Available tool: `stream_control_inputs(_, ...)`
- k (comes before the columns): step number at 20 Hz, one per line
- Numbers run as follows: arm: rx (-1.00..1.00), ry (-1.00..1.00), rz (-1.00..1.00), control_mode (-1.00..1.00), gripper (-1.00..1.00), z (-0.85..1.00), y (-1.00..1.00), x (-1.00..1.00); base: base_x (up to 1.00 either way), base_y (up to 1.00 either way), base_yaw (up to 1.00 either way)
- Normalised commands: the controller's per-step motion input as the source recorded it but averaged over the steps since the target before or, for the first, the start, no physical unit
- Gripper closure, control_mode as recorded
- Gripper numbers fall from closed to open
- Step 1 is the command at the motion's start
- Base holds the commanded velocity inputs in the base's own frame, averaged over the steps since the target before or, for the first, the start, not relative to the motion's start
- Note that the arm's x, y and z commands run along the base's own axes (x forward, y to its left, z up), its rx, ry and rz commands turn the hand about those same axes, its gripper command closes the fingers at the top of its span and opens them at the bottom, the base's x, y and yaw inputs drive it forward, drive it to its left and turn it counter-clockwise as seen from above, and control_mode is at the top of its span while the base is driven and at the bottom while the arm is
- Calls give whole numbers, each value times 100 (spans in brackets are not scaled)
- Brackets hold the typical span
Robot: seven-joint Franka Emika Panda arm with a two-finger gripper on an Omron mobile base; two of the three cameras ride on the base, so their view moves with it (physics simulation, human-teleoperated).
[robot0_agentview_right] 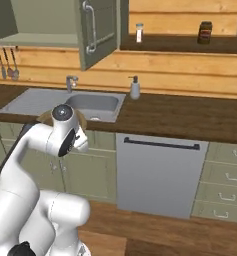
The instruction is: Pick up the bowls on the counter and stack them on top of one another in the open cabinet. Place the smaller bowl on top of the larger bowl.
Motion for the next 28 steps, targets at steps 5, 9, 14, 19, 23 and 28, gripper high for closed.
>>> stream_control_inputs(5, 0, 0, 0, 100, 100, 0, 0, 0, 56, 100, 0)
stream_control_inputs(9, 0, 0, 0, 100, 100, 0, 0, 0, 100, 96, -5)
stream_control_inputs(14, 0, 0, 0, 100, 100, 0, 0, 0, 100, 57, -5)
stream_control_inputs(19, 0, 0, 0, 100, 100, 0, 0, 0, 70, 1, -1)
stream_control_inputs(23, 0, 0, 0, 100, 100, 0, 0, 0, 84, 1, -1)
stream_control_inputs(28, 3, -6, -2, -100, 100, 28, 0, -2, 30, 0, -2)
